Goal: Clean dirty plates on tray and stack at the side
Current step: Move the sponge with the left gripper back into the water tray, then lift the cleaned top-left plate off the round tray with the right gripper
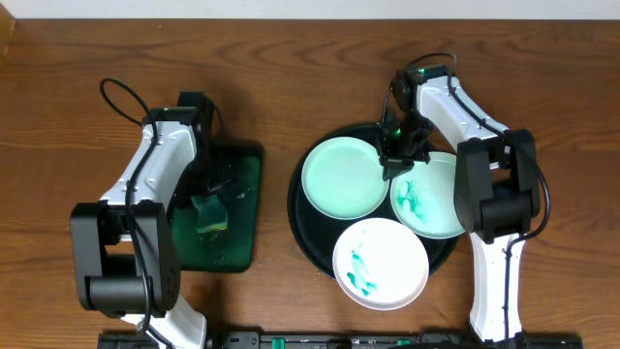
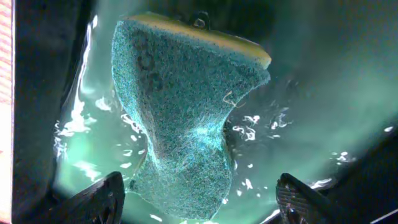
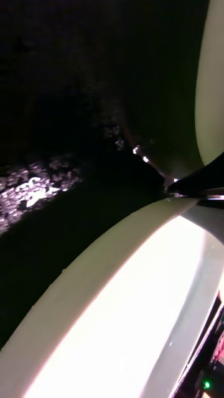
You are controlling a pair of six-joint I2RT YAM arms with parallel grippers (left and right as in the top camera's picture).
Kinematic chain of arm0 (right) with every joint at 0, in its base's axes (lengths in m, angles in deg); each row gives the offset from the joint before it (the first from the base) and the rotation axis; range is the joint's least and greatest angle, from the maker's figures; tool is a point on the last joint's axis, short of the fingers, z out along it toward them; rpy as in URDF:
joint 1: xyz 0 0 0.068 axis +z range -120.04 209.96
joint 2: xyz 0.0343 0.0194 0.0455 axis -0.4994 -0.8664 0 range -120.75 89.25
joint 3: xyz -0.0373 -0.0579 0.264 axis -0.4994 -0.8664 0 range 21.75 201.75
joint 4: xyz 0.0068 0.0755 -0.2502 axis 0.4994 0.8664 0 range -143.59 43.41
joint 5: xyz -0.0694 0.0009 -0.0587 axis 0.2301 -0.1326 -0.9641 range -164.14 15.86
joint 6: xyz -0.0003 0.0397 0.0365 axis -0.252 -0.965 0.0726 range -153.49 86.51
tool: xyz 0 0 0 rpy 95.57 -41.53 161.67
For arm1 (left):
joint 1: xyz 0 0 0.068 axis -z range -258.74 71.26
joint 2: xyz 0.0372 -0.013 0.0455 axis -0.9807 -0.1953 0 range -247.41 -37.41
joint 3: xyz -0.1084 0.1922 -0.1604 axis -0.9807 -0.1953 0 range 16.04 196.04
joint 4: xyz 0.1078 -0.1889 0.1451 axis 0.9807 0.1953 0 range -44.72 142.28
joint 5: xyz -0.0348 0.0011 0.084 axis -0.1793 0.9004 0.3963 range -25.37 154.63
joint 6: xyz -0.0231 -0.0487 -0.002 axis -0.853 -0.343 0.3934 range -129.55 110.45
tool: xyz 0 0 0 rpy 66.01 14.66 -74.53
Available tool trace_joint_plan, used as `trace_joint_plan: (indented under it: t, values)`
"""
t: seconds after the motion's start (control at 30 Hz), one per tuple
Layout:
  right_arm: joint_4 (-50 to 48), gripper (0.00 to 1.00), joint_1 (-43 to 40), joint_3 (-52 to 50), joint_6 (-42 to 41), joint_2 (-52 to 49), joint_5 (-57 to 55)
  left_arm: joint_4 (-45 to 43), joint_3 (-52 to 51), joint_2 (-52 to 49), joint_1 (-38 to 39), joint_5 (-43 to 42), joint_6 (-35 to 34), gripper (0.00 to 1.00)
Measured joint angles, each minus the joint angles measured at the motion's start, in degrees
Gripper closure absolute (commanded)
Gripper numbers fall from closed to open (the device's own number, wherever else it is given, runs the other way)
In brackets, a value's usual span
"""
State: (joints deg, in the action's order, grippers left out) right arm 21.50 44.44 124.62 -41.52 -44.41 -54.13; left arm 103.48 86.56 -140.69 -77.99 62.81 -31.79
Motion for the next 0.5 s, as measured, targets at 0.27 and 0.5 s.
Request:
trace_joint_plan:
  t: [0.27, 0.5]
  values:
    - [-1.4, 0.99, 0.6, 0.4, 1.1, 0.0, -0.1, 2.3, 1.0, 4.4, 0.0, -0.9, 0.2, 0.2]
    - [-5.0, 0.99, 3.8, 2.7, 2.2, 0.0, -0.6, 6.1, 4.2, 12.7, 0.0, -2.0, 0.7, 0.2]
